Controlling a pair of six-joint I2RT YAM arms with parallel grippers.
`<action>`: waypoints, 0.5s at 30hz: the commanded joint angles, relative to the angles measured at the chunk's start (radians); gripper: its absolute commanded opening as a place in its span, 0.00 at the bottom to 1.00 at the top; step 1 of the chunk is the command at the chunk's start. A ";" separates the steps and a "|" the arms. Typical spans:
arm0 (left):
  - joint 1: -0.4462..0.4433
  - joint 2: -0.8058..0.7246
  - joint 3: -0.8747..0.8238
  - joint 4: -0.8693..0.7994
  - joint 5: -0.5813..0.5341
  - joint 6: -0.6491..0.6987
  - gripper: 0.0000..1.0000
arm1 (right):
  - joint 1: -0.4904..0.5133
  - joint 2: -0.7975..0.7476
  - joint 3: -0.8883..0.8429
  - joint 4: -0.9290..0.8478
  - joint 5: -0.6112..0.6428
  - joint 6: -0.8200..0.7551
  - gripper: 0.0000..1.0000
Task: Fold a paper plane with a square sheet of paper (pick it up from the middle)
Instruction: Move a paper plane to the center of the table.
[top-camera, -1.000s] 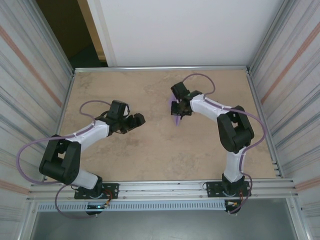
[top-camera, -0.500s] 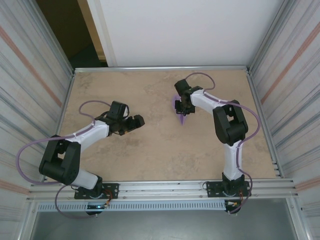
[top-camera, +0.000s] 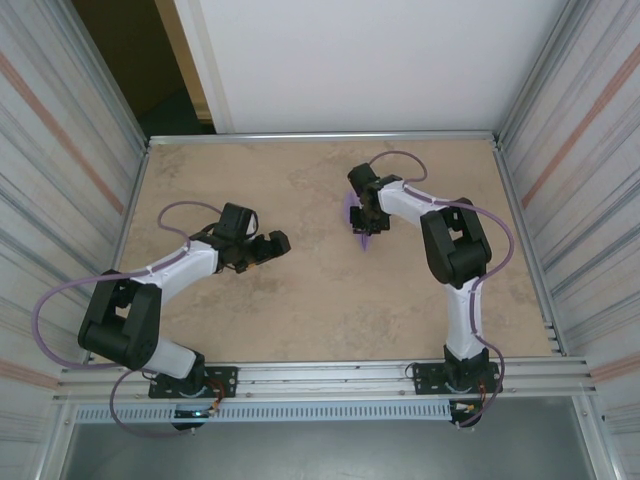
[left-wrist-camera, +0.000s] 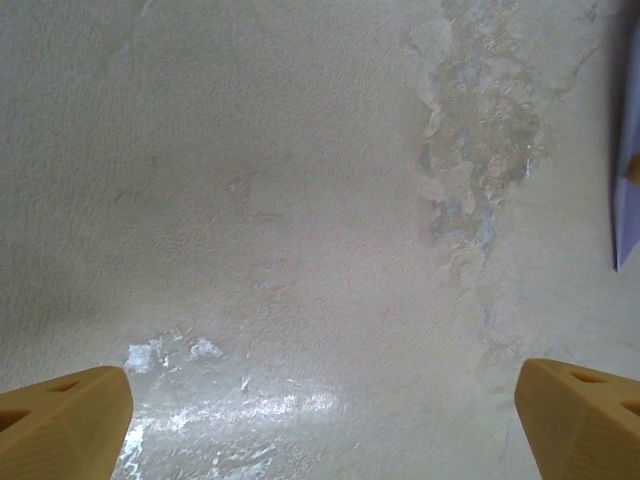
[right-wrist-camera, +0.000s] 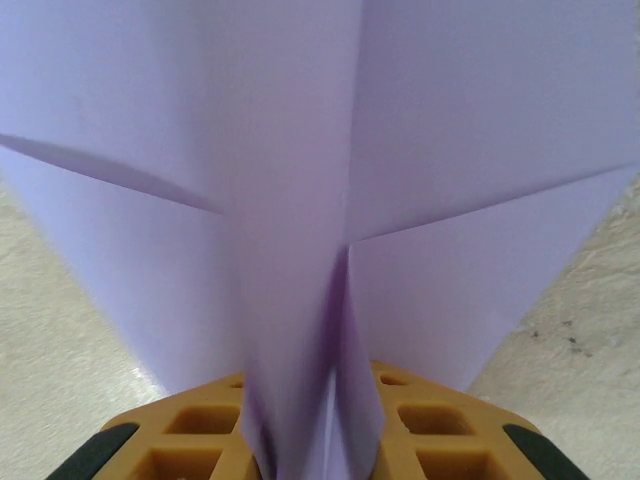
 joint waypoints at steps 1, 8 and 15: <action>0.009 -0.010 0.019 -0.030 -0.028 0.023 0.99 | 0.005 0.037 0.026 -0.036 0.022 -0.008 0.26; 0.009 -0.013 0.019 -0.039 -0.038 0.029 0.99 | 0.014 0.073 0.024 -0.041 0.063 -0.012 0.31; 0.011 -0.016 0.019 -0.045 -0.041 0.031 0.99 | 0.016 0.113 0.027 -0.029 0.083 -0.015 0.33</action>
